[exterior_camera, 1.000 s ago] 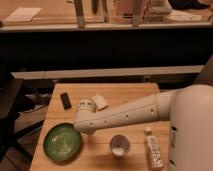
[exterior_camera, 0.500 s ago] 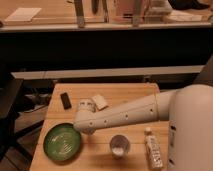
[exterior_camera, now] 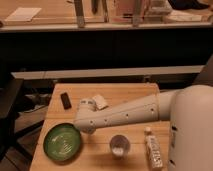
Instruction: Drag the ceramic bowl in a circle
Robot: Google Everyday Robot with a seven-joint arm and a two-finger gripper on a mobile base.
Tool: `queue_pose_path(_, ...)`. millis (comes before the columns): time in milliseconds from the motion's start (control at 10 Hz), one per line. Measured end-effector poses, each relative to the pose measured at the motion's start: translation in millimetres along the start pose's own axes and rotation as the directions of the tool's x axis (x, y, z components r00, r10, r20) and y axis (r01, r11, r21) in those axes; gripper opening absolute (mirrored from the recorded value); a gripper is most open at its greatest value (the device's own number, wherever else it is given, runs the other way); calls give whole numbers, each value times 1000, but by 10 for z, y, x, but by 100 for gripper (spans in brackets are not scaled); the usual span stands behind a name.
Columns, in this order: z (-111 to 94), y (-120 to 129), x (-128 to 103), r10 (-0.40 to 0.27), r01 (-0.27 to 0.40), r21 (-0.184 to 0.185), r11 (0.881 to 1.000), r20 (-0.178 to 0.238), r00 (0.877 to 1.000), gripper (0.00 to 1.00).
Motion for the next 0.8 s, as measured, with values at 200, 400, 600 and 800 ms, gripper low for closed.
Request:
queue_pose_path(200, -75, -99, -32, -84, 84, 2, 996, 15, 996, 55)
queue_pose_path(400, -149, -210, -70, -167, 166, 10, 986, 35, 985, 74)
queue_pose_path(600, -213, -307, -111, -239, 238, 22, 971, 59, 969, 80)
queue_pose_path(800, -241, -372, -155, -273, 272, 29, 962, 67, 960, 80)
